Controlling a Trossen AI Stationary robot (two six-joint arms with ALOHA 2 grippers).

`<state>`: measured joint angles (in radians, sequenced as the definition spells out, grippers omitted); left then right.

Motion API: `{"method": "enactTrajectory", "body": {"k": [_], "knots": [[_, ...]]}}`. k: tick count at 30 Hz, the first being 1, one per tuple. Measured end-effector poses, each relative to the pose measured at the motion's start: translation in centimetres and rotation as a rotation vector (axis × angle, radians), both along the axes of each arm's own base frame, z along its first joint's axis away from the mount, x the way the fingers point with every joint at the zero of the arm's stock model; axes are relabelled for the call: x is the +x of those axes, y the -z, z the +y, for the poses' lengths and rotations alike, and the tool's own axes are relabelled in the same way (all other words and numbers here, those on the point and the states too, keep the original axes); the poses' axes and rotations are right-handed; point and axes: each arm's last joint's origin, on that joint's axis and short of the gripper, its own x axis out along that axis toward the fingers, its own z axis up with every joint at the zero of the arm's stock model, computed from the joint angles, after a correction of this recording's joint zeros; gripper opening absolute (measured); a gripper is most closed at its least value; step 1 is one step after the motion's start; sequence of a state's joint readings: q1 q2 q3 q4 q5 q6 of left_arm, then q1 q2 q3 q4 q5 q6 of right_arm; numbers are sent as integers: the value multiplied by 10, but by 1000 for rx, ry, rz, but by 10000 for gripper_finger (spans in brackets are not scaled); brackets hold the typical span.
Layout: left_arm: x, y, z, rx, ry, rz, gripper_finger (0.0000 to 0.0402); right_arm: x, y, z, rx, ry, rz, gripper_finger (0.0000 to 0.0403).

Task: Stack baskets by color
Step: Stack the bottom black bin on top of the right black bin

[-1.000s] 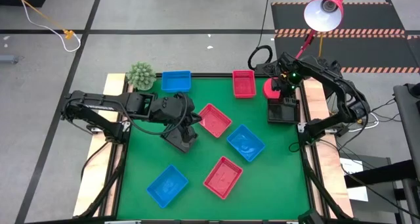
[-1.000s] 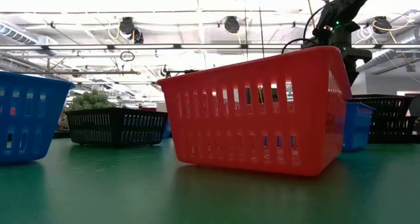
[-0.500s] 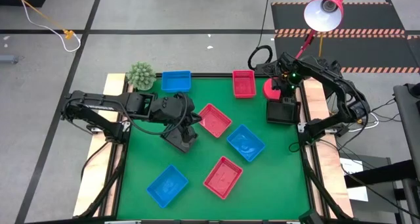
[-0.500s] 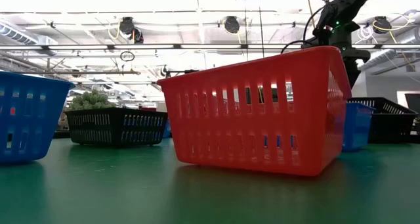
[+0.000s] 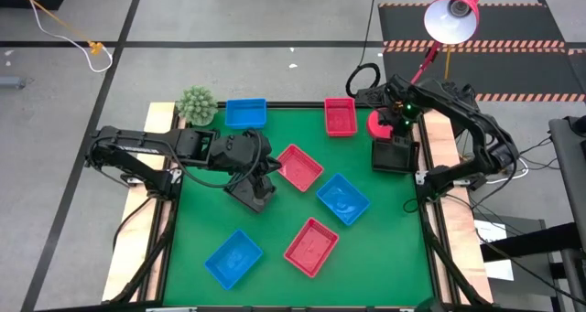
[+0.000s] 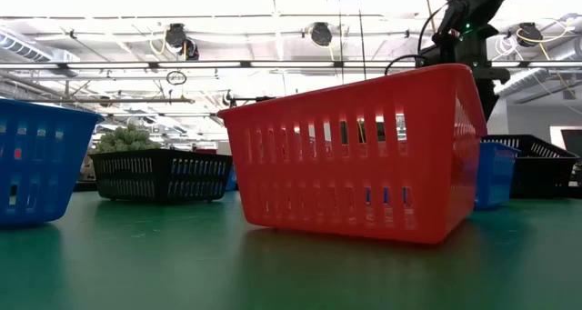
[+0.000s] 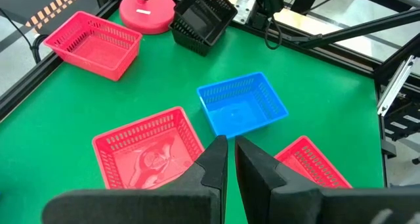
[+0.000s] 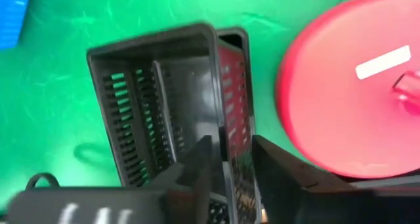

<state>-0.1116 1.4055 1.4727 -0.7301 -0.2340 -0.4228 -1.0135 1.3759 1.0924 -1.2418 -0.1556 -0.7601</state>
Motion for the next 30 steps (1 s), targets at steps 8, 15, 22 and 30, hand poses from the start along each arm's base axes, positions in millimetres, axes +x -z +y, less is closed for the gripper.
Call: {"method": "enactTrajectory", "body": {"k": [8,15,22,30], "knots": [[0,0,0,0,0,0,31,2,-4,4,-28,-21,-20,9],[0,0,0,0,0,0,31,5,-4,0,-68,-30,-43,9],[0,0,0,0,0,0,31,4,-5,1,-58,11,-37,16],[0,0,0,0,0,0,31,0,-17,8,-129,-1,-80,98]]}}
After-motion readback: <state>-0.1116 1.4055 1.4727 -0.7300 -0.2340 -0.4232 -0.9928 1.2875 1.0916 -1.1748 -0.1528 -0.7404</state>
